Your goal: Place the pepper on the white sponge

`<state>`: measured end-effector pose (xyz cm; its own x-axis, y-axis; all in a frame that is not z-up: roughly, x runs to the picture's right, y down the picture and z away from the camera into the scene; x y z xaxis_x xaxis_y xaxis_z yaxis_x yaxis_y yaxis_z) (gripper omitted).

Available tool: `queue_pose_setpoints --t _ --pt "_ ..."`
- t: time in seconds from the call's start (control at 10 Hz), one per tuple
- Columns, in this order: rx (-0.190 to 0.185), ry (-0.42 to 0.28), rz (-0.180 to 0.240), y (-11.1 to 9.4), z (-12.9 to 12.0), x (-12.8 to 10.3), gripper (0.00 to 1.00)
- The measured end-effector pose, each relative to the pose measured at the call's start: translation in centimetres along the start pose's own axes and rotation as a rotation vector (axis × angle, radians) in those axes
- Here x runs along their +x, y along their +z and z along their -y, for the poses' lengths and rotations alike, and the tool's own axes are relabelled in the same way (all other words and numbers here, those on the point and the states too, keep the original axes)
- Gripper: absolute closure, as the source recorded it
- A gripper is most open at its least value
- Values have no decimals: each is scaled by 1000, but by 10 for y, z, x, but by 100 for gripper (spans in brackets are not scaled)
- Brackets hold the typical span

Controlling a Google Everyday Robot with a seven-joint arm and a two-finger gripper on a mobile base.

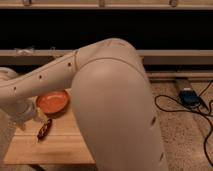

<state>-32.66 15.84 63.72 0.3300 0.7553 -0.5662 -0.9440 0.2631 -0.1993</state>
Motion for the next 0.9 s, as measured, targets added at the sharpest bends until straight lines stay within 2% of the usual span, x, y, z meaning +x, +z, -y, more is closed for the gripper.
queue_pose_setpoints --t 0.1,0.2,0.5,0.9 --pt "22 -10 -10 11 -15 -4 35" --pt "44 -5 -17 21 -18 -12 35" --pt "76 -26 -51 49 -33 -19 35" --pt "54 -57 -99 90 -53 -32 35"
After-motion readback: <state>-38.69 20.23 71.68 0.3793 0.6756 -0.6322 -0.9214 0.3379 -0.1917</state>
